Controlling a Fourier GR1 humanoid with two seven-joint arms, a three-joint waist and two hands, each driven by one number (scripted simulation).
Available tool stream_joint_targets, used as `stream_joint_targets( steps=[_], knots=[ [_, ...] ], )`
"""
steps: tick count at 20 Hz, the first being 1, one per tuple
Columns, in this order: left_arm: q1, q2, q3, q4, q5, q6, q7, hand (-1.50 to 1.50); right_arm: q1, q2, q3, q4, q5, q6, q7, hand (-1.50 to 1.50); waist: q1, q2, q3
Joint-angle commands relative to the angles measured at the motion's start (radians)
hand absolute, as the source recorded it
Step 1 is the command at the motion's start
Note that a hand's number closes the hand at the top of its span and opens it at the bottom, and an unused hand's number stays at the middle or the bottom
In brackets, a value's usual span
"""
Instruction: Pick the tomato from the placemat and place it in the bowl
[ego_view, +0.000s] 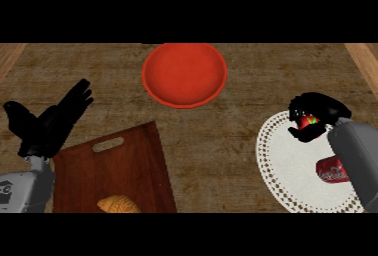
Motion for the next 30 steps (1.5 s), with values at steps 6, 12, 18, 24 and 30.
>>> stream_joint_targets(
  steps=[6, 12, 18, 24, 30],
  knots=[
    [0.021, 0.018, 0.04, -0.012, 0.001, 0.022, 0.025, 0.0, 0.173, 0.182, -0.112, -0.164, 0.001, -0.145, 0.525, 1.5, -0.086, -0.031, -0.003],
    [0.073, 0.021, 0.047, -0.002, -0.002, 0.005, -0.021, 0.0, 0.266, 0.395, -0.034, -0.436, 0.091, -0.258, 0.849, 1.5, -0.081, -0.034, -0.005],
    [0.064, 0.017, 0.031, -0.037, 0.014, -0.007, 0.024, 0.0, 0.266, 0.436, 0.146, -0.815, 0.152, -0.104, 1.151, 1.5, -0.054, -0.031, -0.003],
    [0.069, 0.002, 0.004, -0.04, -0.01, -0.002, 0.02, 0.0, 0.248, 0.438, 0.386, -1.15, 0.172, 0.104, 1.496, 1.5, -0.039, -0.026, -0.002],
    [-0.021, 0.02, 0.026, -0.003, 0.008, -0.007, 0.034, 0.0, 0.048, 0.437, 0.454, -1.261, 0.115, 0.287, 1.717, 1.5, -0.014, -0.011, -0.003]
  ],
)
